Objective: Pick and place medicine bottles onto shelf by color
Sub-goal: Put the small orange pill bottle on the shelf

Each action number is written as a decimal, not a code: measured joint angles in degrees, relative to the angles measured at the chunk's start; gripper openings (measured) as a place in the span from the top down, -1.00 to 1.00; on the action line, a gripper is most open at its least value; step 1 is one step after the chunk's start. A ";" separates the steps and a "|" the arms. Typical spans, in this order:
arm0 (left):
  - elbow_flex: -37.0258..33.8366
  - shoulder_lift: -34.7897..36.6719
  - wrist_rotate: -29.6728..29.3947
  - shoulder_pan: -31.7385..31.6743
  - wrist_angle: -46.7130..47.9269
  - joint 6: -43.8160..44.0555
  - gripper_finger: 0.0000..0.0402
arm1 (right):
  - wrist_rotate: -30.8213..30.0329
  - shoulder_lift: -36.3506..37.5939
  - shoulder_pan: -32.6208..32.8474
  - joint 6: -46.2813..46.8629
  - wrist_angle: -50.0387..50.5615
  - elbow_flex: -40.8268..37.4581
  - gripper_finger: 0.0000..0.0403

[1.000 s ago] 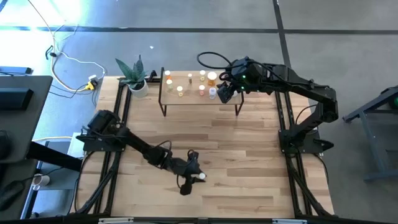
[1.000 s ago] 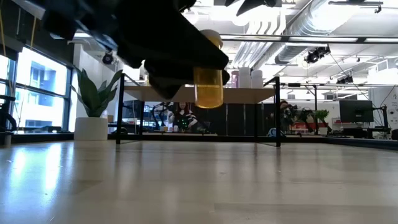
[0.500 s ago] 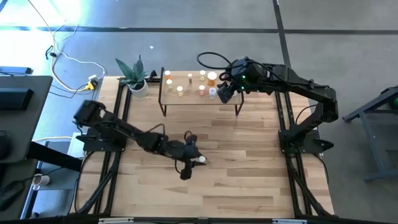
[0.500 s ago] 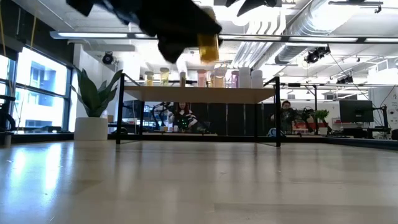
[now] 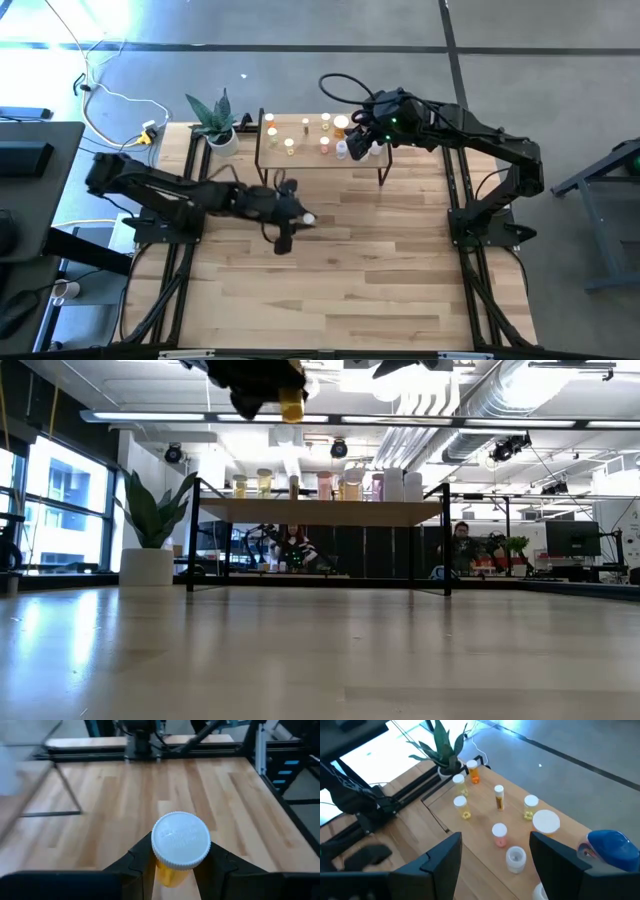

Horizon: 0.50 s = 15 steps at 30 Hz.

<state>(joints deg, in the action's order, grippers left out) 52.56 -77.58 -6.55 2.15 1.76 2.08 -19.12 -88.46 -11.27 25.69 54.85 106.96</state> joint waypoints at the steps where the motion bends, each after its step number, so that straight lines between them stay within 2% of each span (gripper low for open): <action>1: -0.04 1.34 0.03 -0.66 1.05 -0.60 0.51 | -0.02 0.02 0.00 0.00 -0.26 0.00 -0.11; 8: 0.00 9.23 -0.11 -4.36 9.09 -3.20 0.51 | -0.17 0.00 0.00 2.56 -0.61 0.00 -0.11; 15: -0.18 17.60 -0.11 -4.87 17.73 -3.38 0.51 | -2.38 0.00 0.00 4.18 -0.70 0.00 -0.11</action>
<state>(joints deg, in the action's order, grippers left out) 52.38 -59.98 -6.66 -2.72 19.49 -1.30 -21.50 -88.47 -11.27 29.87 54.15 106.96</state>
